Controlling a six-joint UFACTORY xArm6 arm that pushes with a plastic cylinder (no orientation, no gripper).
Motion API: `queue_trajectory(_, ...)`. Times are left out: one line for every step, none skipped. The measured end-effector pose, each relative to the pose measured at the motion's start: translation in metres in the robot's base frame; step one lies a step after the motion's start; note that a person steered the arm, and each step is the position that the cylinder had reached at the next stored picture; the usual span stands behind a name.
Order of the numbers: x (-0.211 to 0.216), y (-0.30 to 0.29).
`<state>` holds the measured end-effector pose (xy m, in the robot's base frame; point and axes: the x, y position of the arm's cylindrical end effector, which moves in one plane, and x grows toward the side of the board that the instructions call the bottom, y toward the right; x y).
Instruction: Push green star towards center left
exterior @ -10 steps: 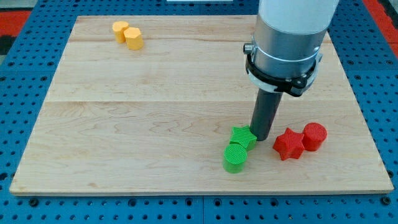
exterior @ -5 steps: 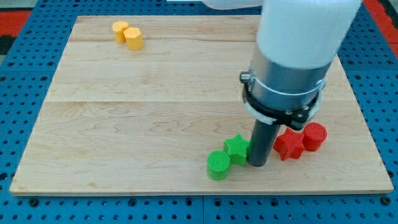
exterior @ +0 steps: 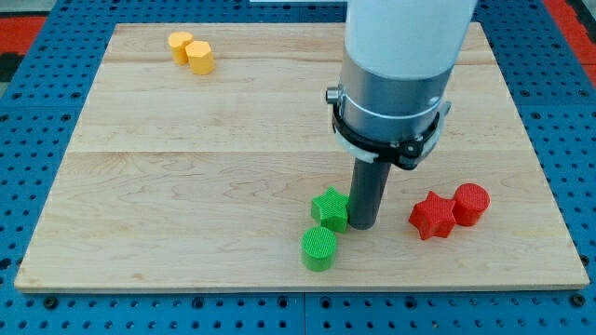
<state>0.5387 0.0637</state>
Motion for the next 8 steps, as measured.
queue_trajectory(-0.002, -0.027)
queue_trajectory(-0.005, -0.062)
queue_trajectory(-0.014, -0.093)
queue_trajectory(-0.029, -0.117)
queue_trajectory(-0.044, -0.140)
queue_trajectory(-0.049, -0.182)
queue_trajectory(-0.048, -0.213)
queue_trajectory(-0.063, -0.138)
